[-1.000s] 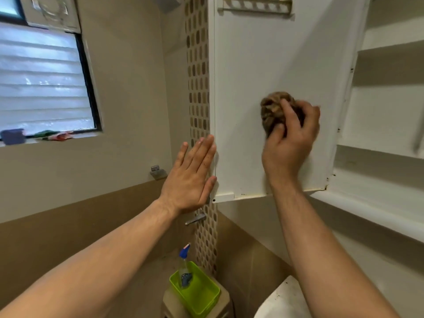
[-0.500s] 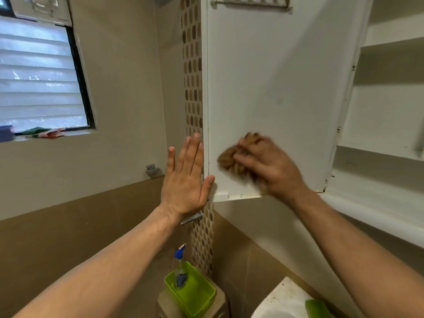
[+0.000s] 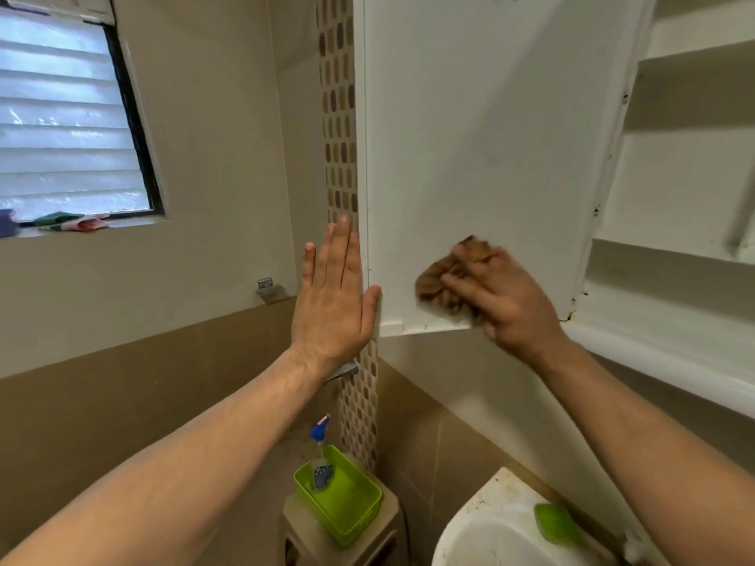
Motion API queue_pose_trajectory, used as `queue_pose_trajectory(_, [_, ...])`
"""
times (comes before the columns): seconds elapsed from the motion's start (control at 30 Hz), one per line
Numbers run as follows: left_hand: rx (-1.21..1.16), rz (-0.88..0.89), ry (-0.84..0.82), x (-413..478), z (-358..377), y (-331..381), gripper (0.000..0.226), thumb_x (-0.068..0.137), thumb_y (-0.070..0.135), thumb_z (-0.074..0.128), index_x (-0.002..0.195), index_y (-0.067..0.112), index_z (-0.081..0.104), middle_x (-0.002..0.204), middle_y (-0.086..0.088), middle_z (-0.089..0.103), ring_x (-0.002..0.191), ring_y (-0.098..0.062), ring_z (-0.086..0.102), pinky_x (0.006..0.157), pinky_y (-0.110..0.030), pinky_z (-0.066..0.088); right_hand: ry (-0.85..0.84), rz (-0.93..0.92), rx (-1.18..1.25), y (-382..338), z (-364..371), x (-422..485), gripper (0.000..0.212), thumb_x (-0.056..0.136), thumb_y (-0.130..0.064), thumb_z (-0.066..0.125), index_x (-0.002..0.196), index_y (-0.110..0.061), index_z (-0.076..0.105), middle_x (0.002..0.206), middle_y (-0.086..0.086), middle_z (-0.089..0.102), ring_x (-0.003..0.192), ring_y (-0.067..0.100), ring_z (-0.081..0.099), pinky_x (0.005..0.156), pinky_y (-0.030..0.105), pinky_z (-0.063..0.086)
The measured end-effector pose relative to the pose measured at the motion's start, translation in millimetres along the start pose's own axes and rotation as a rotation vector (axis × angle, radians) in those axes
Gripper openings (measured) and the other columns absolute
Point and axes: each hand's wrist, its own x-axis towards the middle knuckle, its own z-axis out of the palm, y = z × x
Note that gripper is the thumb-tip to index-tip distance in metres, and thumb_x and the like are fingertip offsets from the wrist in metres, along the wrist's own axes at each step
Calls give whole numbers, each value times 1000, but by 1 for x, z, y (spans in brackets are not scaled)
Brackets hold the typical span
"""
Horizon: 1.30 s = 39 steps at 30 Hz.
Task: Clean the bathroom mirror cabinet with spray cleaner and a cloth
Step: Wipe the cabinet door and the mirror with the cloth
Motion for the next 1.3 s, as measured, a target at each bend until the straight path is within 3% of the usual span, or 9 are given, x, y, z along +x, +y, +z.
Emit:
queue_pose_trajectory(0.17, [-28,-71,-30,-5,-4,10,77,106,42,33,163,8,-7,173,-9,-8,160,-25,-6,129,-49,3,175,895,-184,-39,4,-36,58,92,-6,53,149,-17,53,164,11,37,152,32,32,121,58,25])
queue_pose_trajectory(0.3, [-74,-129,-27,-8,-4,21,73,109,33,35,163,6,-6,172,-11,-8,160,-24,-6,129,-45,0,109,1207,-105,-118,22,-19,65,86,-6,54,150,-14,49,166,10,32,149,35,32,110,60,37])
queue_pose_trajectory(0.5, [-138,-177,-49,-11,-2,25,70,109,28,35,162,7,-5,172,-13,-7,160,-25,-4,129,-50,1,-125,923,22,-199,36,16,81,79,-10,69,155,-17,41,167,11,26,147,36,31,111,54,40])
queue_pose_trajectory(0.67, [-80,-184,-107,-12,-5,25,71,109,33,32,162,7,-8,172,-12,-11,159,-26,-7,128,-54,0,-315,560,-81,-131,-2,-25,76,73,-3,73,146,-16,57,154,18,46,127,42,51,97,51,50])
queue_pose_trajectory(0.87, [-47,-201,-136,-16,-11,26,73,109,39,28,161,11,-14,172,-8,-16,159,-26,-10,128,-53,-2,-489,820,-298,-50,-55,-79,57,84,-4,62,140,-10,58,142,23,50,116,43,50,85,50,55])
queue_pose_trajectory(0.97, [-46,-210,-145,-18,-13,29,72,109,39,27,162,11,-13,172,-9,-16,159,-26,-11,128,-53,0,-519,995,-294,-57,-54,-57,42,92,-17,52,133,-11,58,127,22,53,108,39,53,71,40,48])
queue_pose_trajectory(1.07, [-60,-211,-147,-19,-16,31,71,109,37,28,162,10,-11,172,-9,-16,159,-25,-12,128,-52,-1,-535,1154,-171,-90,-47,-22,37,95,-30,46,126,-15,59,121,18,57,100,37,62,77,41,53])
queue_pose_trajectory(1.2, [-104,-228,-143,-23,-16,38,70,107,29,32,163,5,-4,172,-12,-10,159,-26,-6,128,-55,6,-528,887,188,-149,-33,10,40,92,-41,39,125,-29,56,112,8,56,91,29,63,74,37,52])
queue_pose_trajectory(1.3, [-86,-244,-128,-28,-14,44,72,107,28,36,162,5,-3,172,-12,-9,159,-27,-4,128,-56,5,-542,787,219,-140,-32,3,58,89,-48,34,144,-40,48,112,4,60,94,27,64,72,35,48])
